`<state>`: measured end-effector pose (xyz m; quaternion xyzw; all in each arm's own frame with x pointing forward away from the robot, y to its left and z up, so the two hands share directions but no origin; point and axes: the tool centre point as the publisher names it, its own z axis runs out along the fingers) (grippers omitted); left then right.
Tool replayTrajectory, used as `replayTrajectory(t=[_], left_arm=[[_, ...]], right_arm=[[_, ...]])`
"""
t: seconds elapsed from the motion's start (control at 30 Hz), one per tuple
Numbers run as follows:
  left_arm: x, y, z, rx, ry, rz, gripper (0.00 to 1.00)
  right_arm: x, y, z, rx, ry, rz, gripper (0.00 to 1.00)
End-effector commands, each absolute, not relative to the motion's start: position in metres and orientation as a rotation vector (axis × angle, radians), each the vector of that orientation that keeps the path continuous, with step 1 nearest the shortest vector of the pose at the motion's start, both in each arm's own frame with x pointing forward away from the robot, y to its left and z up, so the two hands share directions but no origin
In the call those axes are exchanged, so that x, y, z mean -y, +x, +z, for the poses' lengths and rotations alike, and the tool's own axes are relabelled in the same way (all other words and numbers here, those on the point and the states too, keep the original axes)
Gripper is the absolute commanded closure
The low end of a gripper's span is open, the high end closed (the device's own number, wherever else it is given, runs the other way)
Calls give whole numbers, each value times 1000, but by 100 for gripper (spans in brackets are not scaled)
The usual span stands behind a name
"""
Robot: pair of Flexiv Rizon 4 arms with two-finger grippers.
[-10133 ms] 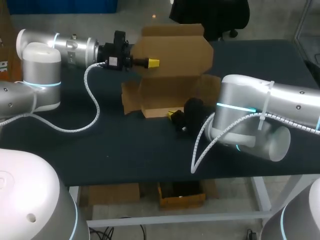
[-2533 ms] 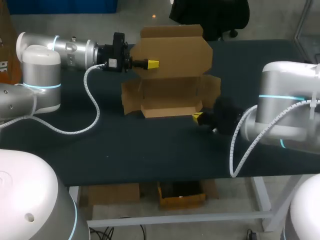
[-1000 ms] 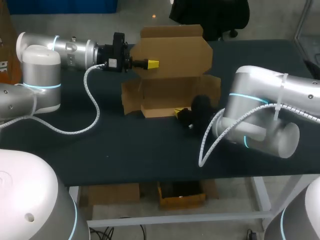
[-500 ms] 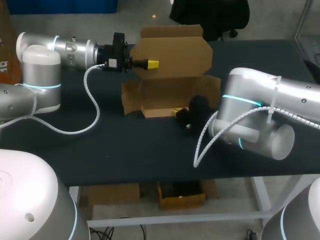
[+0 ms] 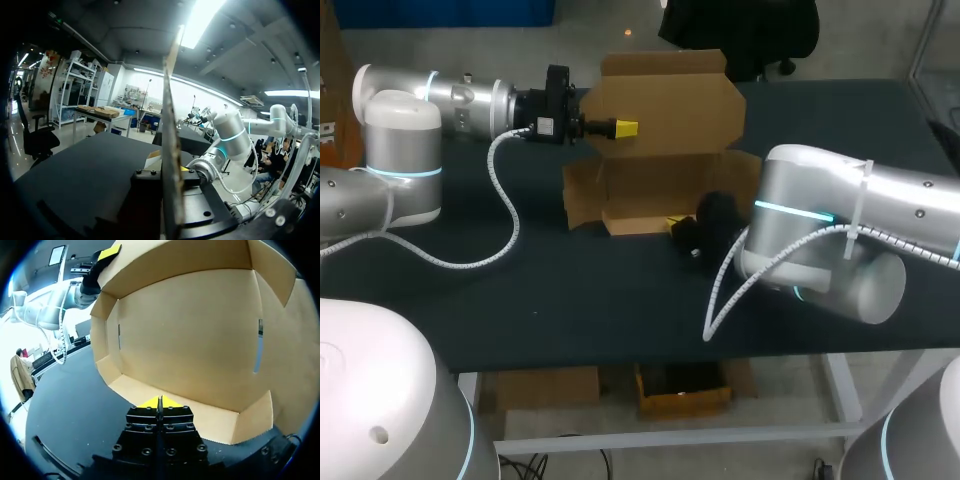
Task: Assemble the packaging by folding the flat box into shape, placing the metal phone stand inside, and closing the box properly
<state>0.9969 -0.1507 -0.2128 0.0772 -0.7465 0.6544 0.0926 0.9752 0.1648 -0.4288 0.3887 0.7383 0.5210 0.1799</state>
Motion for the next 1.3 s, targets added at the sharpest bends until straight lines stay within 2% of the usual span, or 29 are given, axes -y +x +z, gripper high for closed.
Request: replayTrajectory(t=[0.03, 0.07, 0.13, 0.57, 0.6, 0.63, 0.67, 0.7, 0.73, 1.3], left_arm=[[151, 996, -215, 2212, 224, 1941, 100], [151, 996, -215, 2212, 224, 1941, 100], [150, 995, -215, 2212, 224, 1940, 100], [150, 989, -215, 2219, 227, 1935, 100], [150, 989, -215, 2219, 227, 1935, 100], [150, 989, -215, 2220, 227, 1935, 100], [150, 989, -214, 2221, 226, 1936, 100], [150, 989, -214, 2221, 225, 1936, 100], [150, 989, -214, 2221, 225, 1936, 100], [154, 986, -211, 2234, 212, 1928, 100]], right_arm=[[-168, 974, -440, -2063, 1105, 1468, 55], [-168, 974, -440, -2062, 1105, 1470, 29], [-168, 974, -439, -2062, 1106, 1472, 0], [-167, 972, -438, -2056, 1103, 1498, 0], [-167, 971, -437, -2055, 1100, 1505, 8], [-168, 970, -437, -2050, 1097, 1517, 52], [-168, 969, -436, -2048, 1095, 1521, 83], [-168, 969, -435, -2045, 1092, 1528, 95], [-168, 968, -434, -2043, 1090, 1536, 100], [-167, 966, -427, -2017, 1074, 1607, 100]])
